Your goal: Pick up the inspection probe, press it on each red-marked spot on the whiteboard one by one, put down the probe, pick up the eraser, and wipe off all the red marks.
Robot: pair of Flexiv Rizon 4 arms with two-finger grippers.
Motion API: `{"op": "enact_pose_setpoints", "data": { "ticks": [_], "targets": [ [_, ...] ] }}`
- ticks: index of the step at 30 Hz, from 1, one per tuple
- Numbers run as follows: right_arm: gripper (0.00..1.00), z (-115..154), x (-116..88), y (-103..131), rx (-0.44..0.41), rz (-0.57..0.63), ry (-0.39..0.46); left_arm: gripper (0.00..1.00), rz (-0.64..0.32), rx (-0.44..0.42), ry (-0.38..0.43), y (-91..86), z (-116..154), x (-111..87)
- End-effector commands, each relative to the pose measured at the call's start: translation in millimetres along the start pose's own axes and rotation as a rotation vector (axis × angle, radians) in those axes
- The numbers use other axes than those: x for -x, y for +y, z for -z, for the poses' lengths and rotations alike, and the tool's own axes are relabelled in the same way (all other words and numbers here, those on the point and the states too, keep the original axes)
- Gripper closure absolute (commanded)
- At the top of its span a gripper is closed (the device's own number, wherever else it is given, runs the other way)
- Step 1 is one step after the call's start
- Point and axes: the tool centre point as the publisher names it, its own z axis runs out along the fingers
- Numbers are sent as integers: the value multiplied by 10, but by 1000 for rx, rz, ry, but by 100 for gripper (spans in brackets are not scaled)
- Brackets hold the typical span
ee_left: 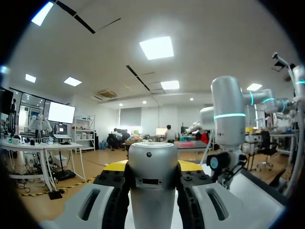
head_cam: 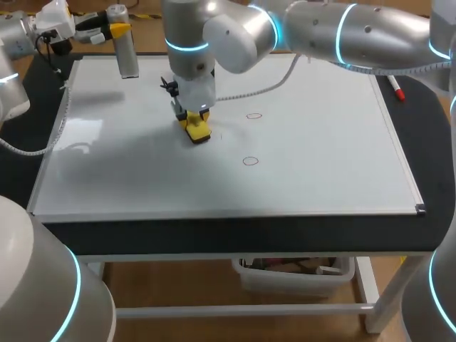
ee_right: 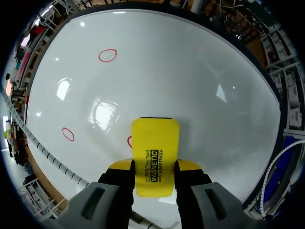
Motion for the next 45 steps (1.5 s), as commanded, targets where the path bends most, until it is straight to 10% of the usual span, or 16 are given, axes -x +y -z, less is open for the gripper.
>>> {"op": "enact_pose_setpoints", "data": {
  "ticks": [1, 45],
  "targets": [
    [100, -11, 10, -11, 1, 6, 8, 100, -1, 0, -1, -10, -1, -7],
    [100, -97, -532, 75, 7, -125, 31, 100, -1, 0, -1, -10, -1, -7]
  ]
}}
